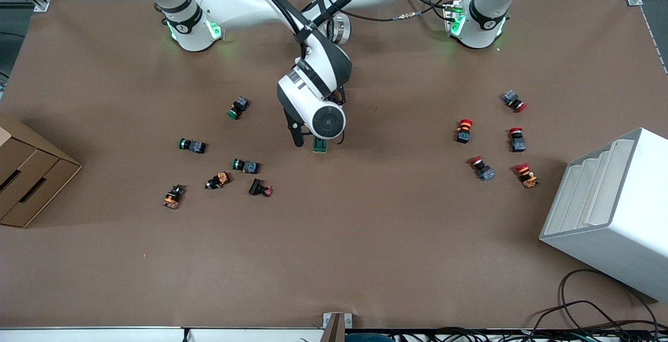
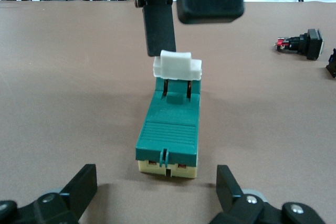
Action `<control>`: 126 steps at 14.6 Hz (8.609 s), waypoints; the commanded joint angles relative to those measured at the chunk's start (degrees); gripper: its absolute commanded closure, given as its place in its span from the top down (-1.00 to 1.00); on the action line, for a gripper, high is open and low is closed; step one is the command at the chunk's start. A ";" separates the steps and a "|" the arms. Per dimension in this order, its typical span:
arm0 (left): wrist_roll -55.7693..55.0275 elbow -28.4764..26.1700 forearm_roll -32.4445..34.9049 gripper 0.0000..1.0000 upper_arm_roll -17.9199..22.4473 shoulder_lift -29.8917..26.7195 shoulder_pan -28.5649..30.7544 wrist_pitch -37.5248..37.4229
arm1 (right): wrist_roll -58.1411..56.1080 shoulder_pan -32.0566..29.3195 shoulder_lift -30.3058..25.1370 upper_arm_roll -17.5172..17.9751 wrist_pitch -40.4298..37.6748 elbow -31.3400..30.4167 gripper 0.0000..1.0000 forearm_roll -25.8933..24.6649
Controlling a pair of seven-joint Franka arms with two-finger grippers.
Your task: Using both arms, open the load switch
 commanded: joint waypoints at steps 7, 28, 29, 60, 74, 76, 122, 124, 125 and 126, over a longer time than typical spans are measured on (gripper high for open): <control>-1.15 1.19 0.49 1.00 0.31 2.34 -0.84 0.56 | 0.02 0.15 -0.12 0.26 0.20 -2.75 1.00 0.20; -3.87 1.19 0.58 1.00 0.40 2.52 -1.19 0.56 | -12.87 -6.43 -3.88 -0.18 0.82 -1.26 1.00 -1.56; -3.87 1.19 0.58 1.00 0.40 2.52 -1.19 0.56 | -16.29 -7.58 -5.03 -0.27 0.12 -1.34 1.00 -1.82; -5.28 1.19 2.25 1.00 1.10 2.87 -1.36 0.38 | -112.12 -47.41 -21.64 0.43 -23.88 14.21 1.00 -17.12; -5.10 1.37 2.16 1.00 1.01 1.02 -0.40 0.47 | -112.92 -40.99 -35.35 -8.18 -16.59 -2.30 1.00 -13.87; -5.19 1.28 2.16 1.00 1.01 1.02 -0.40 0.47 | -112.92 -41.07 -37.37 -8.18 -16.06 -3.89 1.00 -13.87; 25.31 14.01 -29.82 1.00 -1.10 -6.80 0.21 0.47 | -114.15 -45.12 -47.31 -5.19 -16.67 -6.18 1.00 -12.99; 28.10 15.51 -32.89 1.00 -1.27 -8.28 1.71 0.47 | -114.32 -45.12 -47.40 -5.19 -17.72 -6.18 1.00 -12.81; 30.64 15.87 -35.43 1.00 -1.27 -9.60 2.15 0.47 | -114.41 -45.12 -47.40 -5.19 -18.08 -6.26 1.00 -12.72; 34.50 16.65 -38.94 1.00 -1.19 -11.44 3.28 0.47 | -114.41 -45.03 -47.40 -5.19 -18.17 -6.35 1.00 -12.72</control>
